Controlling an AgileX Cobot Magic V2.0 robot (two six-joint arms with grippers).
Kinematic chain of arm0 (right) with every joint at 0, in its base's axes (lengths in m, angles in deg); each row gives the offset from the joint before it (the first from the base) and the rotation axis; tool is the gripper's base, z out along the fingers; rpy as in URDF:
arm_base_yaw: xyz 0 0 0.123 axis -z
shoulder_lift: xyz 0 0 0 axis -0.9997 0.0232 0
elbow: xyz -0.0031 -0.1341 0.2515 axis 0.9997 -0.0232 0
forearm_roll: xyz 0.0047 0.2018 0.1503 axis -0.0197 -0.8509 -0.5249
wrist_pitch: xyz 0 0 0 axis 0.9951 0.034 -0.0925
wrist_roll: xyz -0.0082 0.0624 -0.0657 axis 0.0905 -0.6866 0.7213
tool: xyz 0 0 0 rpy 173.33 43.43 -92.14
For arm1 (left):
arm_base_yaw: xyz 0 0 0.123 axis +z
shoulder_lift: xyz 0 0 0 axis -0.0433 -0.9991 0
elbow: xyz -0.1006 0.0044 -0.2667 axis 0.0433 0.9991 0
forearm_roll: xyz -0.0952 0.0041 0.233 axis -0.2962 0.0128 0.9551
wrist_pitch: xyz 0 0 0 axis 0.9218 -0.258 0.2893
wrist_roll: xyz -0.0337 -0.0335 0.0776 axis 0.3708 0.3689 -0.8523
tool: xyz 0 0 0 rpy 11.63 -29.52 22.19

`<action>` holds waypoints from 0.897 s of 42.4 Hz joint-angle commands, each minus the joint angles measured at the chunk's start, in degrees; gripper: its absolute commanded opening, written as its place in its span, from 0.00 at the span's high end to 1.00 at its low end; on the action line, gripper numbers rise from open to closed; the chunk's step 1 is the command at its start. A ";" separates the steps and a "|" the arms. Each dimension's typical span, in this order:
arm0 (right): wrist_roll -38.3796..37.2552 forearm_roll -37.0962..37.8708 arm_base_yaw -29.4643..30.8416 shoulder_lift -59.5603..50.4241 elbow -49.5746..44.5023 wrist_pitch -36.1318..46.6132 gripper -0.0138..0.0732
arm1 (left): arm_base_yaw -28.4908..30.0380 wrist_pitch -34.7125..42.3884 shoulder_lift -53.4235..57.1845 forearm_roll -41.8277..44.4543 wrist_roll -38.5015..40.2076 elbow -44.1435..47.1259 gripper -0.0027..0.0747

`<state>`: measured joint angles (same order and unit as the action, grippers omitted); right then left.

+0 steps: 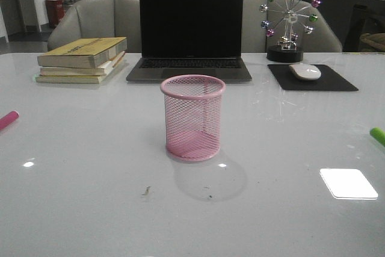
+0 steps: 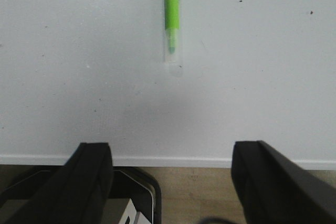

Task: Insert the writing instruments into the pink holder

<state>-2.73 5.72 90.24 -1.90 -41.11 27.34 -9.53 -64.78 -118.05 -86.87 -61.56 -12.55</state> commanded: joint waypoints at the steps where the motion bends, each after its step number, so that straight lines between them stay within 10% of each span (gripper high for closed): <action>1: -0.33 0.52 0.47 5.61 3.69 3.80 0.17 | -4.05 4.11 -0.25 -1.59 -0.78 -1.70 0.31; 38: 2.81 0.52 0.47 49.82 32.74 6.53 0.18 | -10.80 4.24 -0.25 -1.59 -0.78 -1.70 0.47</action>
<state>-1.24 5.72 90.46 48.45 -11.77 33.09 -19.79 -64.51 -118.05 -87.47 -62.39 -12.55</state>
